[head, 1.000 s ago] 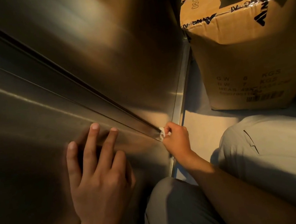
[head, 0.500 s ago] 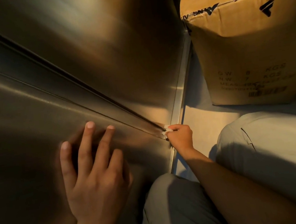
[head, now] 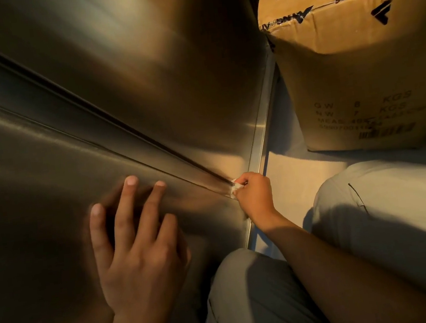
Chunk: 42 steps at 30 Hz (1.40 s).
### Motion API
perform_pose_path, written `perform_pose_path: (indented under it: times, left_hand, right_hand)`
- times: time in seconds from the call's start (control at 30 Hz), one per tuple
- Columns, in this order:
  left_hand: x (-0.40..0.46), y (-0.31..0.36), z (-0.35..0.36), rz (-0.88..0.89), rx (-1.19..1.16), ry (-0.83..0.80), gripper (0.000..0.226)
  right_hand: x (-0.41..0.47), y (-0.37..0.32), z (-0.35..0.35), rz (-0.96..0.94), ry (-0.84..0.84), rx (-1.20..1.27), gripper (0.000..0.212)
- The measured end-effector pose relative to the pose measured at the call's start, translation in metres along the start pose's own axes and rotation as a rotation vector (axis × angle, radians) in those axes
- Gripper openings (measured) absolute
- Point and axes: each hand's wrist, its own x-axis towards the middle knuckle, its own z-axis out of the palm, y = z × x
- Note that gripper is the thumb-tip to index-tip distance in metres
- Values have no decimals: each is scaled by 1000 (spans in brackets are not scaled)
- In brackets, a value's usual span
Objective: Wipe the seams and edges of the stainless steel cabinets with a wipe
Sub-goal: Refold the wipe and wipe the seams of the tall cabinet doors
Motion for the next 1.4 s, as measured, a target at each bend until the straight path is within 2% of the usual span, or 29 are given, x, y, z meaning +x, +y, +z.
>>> perform_pose_path:
  times: [0.17,0.27,0.5,0.6,0.7,0.87,1.17,1.27,1.4]
  left_hand:
    - [-1,1,1,-7,-12,2,21]
    - [0,0,0,-8,-20,-7,23]
    - [0,-1,-2,0,-20,-27,24]
    - [-1,-2,-4,1,-26,-51,20]
    - [-1,-2,-4,-2,-35,-52,19]
    - [0,-2,-4,-2,-33,-26,19]
    - [1,2,-2,-16,-25,3,21]
    - [1,4,-2,-20,-28,20,21]
    - [0,2,-2,-22,-30,36,21]
  right_hand:
    - [-13,-42,-10,-180,-18,42,17]
    - [-25,-76,-17,-262,-23,104,23]
    - [-69,-195,-38,-681,1,498,12]
    - [-65,-211,-46,-754,10,419,17]
    - [-64,-206,-45,-727,-25,444,18]
    - [-52,-173,-31,-710,25,398,11]
    - [-37,-89,-14,-646,89,149,27]
    - [-30,-57,-9,-511,76,70,28]
    - [-10,4,-4,-119,49,21,21]
